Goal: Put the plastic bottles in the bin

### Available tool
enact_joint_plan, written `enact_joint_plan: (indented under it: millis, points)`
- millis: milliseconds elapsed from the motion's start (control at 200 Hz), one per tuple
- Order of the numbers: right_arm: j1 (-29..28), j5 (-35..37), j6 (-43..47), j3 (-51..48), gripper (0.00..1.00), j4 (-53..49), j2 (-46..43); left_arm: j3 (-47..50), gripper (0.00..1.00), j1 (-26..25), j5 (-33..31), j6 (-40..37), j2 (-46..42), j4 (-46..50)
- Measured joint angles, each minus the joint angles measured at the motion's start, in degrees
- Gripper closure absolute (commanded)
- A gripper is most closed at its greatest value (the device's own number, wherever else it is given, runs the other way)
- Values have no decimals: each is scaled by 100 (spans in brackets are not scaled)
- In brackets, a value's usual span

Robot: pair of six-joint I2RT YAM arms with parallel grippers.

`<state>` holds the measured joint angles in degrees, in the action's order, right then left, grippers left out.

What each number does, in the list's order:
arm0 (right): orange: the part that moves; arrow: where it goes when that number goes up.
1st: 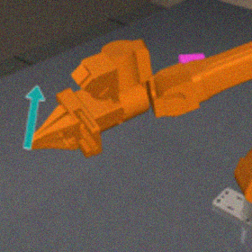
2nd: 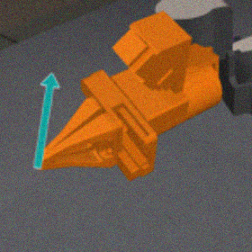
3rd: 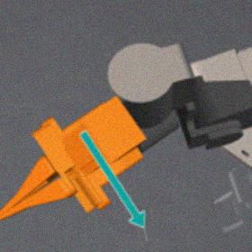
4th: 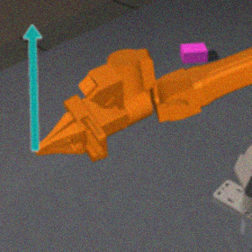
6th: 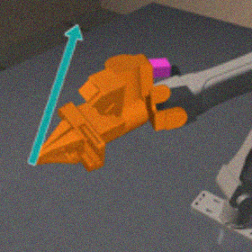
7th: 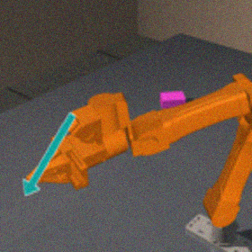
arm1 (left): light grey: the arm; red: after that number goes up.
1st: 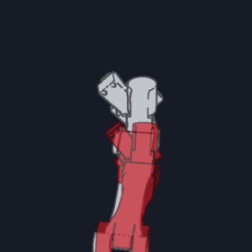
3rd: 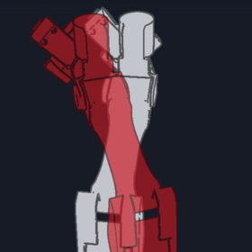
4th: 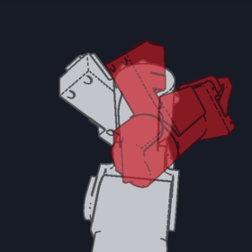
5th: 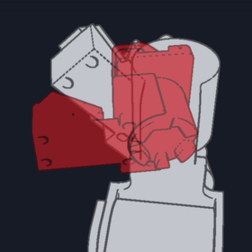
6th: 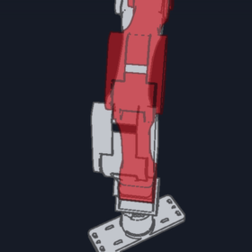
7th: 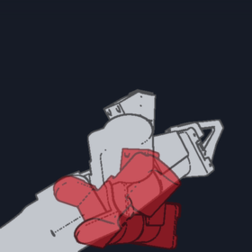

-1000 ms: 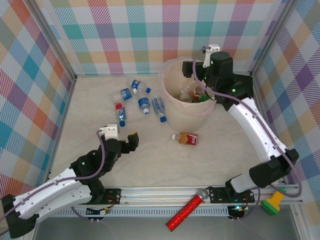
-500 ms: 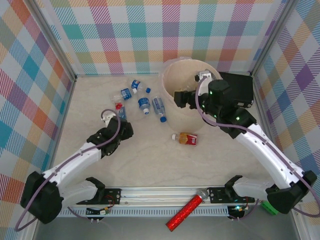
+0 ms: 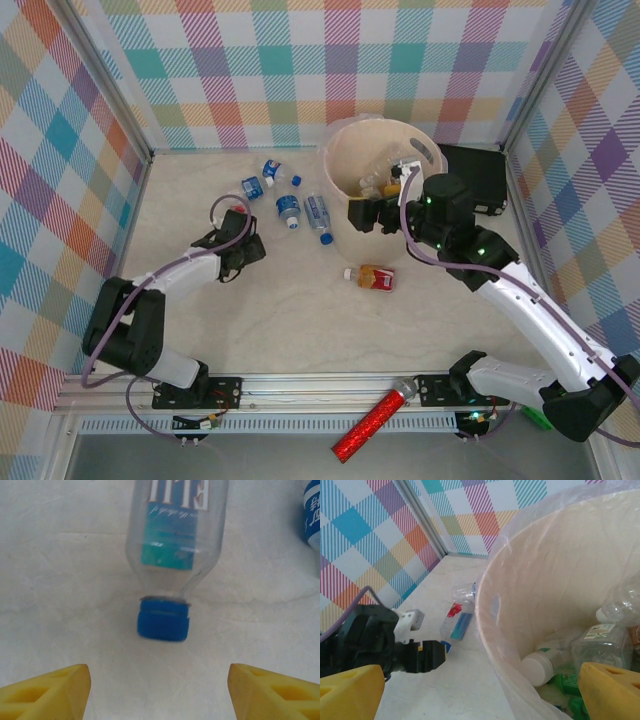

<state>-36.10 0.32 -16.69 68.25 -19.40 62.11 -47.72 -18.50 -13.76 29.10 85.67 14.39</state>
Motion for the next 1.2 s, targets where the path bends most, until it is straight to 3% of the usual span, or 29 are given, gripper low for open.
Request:
enact_joint_plan:
  millis: [235,440,685,900,1200]
  points:
    - [-31,-68,-92,-181,1,55,-225,-356,39,439,350,-173,721,-258]
    - [-31,-103,-138,-208,1,98,-280,-398,49,509,485,-275,1019,-278]
    - [-31,-109,-223,-269,1,162,-269,-424,73,516,614,-330,1029,-304]
    - [-37,-149,-280,-269,1,184,-260,-365,73,516,763,-306,841,-385]
    - [-109,-203,-420,-269,1,216,-179,192,73,367,879,-221,-555,-365]
